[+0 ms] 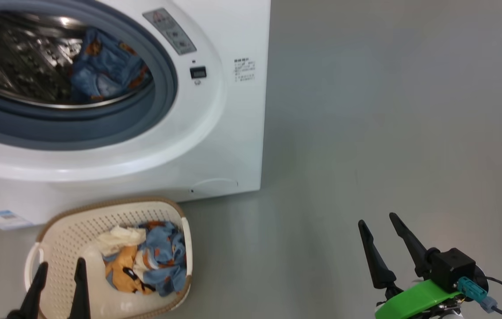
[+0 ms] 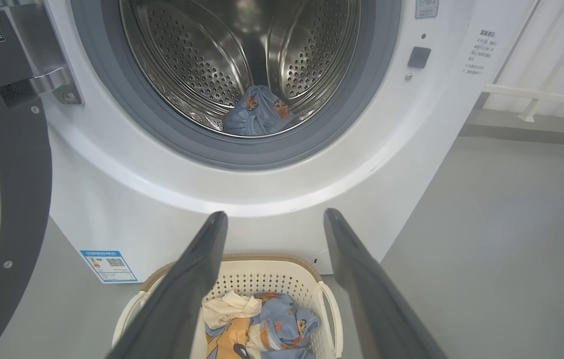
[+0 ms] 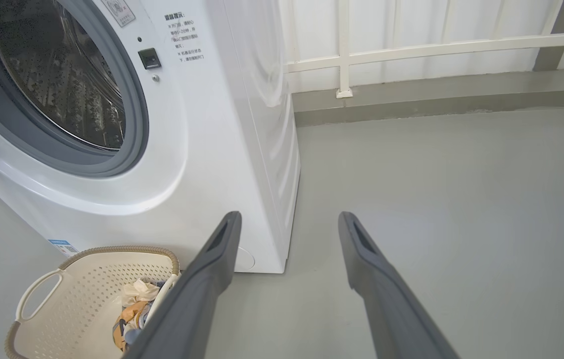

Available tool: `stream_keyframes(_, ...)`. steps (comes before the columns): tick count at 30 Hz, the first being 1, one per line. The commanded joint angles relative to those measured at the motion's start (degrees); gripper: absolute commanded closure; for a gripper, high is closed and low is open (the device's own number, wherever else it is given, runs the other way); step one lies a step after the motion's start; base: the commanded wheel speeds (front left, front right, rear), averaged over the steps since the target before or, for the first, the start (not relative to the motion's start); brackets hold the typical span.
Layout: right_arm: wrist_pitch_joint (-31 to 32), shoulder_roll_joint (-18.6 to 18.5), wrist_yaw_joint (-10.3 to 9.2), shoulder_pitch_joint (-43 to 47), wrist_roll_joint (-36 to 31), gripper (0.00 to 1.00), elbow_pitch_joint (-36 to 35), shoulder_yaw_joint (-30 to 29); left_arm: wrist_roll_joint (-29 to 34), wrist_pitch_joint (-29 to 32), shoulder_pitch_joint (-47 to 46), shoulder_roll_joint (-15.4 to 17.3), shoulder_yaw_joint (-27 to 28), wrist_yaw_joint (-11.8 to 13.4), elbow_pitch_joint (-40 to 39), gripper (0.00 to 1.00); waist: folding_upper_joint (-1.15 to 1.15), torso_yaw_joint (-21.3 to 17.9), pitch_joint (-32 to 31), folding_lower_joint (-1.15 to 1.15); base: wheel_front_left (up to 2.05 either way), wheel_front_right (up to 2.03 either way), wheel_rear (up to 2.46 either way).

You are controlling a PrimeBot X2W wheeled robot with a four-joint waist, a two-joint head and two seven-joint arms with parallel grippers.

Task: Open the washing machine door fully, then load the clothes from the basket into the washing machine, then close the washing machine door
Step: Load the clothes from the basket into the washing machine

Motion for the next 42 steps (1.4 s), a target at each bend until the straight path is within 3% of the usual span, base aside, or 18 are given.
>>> stream_keyframes(1,-0.3,0.1,0.35,-1.9,0.0,0.0,-1.0,1.4,-0.4,-0.4,-3.4,0.3,2.3,-0.4,0.1,0.0,0.0,0.2,4.5,-0.01,0.0,0.0,0.0)
stream_keyframes(13,-0.3,0.1,0.35,-6.5,1.0,0.0,-1.3,2.8,-0.8,-0.4,-12.5,0.8,3.5,-1.6,5.8,0.0,0.0,-0.5,17.7,-0.01,0.0,0.0,0.0)
stream_keyframes(26,-0.3,0.1,0.35,-10.8,2.3,0.0,-3.1,4.4,-6.8,-0.4,-21.0,7.2,-0.6,-1.6,15.5,0.0,0.0,-3.6,27.5,-0.01,0.0,0.0,0.0)
stream_keyframes(42,-0.3,0.1,0.35,-13.4,5.3,0.0,-5.2,5.9,-17.7,-0.4,-32.0,18.4,-11.3,-1.6,30.6,0.0,0.0,-7.2,37.5,-0.01,0.0,0.0,0.0)
